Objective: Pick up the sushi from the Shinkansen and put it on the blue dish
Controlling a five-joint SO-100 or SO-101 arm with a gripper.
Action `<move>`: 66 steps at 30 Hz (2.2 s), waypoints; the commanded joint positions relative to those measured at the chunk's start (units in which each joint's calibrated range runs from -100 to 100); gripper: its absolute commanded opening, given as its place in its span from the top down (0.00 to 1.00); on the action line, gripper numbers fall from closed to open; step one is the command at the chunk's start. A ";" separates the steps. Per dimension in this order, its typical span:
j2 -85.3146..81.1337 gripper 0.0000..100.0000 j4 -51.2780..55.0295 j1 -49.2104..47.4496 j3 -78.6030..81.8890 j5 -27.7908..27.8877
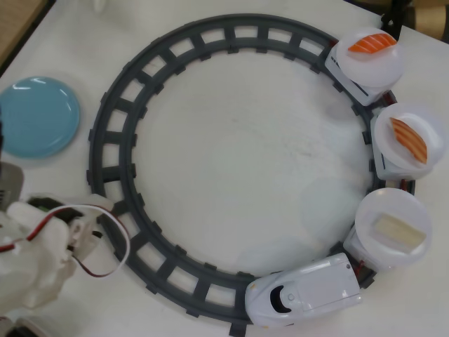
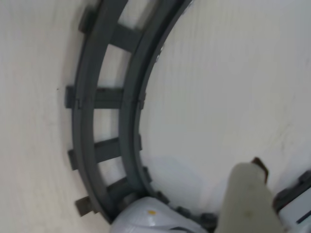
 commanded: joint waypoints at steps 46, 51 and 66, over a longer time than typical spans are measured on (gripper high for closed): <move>17.66 0.66 -4.18 33.88 -2.35 5.77; 18.49 0.66 -4.18 32.82 -9.38 5.66; 18.58 0.66 -4.10 22.08 -11.36 -0.88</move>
